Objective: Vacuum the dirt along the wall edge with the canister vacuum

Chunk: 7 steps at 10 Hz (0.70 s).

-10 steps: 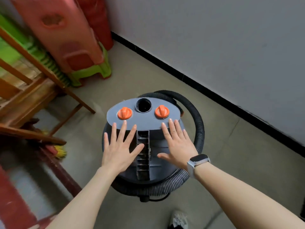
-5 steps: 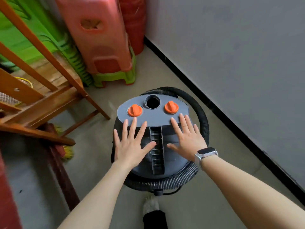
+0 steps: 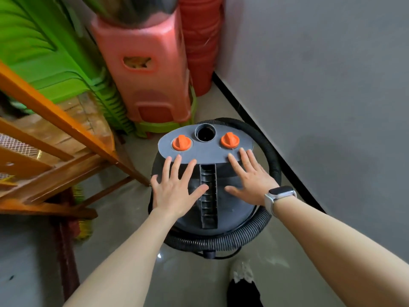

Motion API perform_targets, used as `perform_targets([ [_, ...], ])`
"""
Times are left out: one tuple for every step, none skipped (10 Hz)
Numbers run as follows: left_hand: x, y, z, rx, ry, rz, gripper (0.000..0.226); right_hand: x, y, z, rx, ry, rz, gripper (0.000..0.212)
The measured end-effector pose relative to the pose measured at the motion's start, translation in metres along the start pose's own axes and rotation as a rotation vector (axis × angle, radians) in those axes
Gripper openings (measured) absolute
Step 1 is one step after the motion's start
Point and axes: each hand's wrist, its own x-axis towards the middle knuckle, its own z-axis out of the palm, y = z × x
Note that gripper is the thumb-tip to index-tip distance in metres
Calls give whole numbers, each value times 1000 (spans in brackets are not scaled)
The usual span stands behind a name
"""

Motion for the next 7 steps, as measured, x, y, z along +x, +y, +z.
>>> perform_targets([
  [23,2,-5,-19,19,-93,88,37,9,-19,-23,-10,-83,85],
  [45,3,-8,-52,29,-184,87,75,13,-40,-73,-25,-157,83],
  [63,3,-11,-100,30,-274,84,108,12,-58,-120,-53,-213,82],
  [79,1,-17,-105,19,-337,82,132,7,-70,-168,-45,-244,83],
  [91,-2,-21,-88,7,-368,84,147,5,-76,-212,-26,-250,82],
  [94,-5,-21,-108,1,-391,85,153,3,-75,-220,-10,-254,81],
  [94,-3,-23,-118,-16,-367,84,148,-2,-82,-147,-22,-227,78],
])
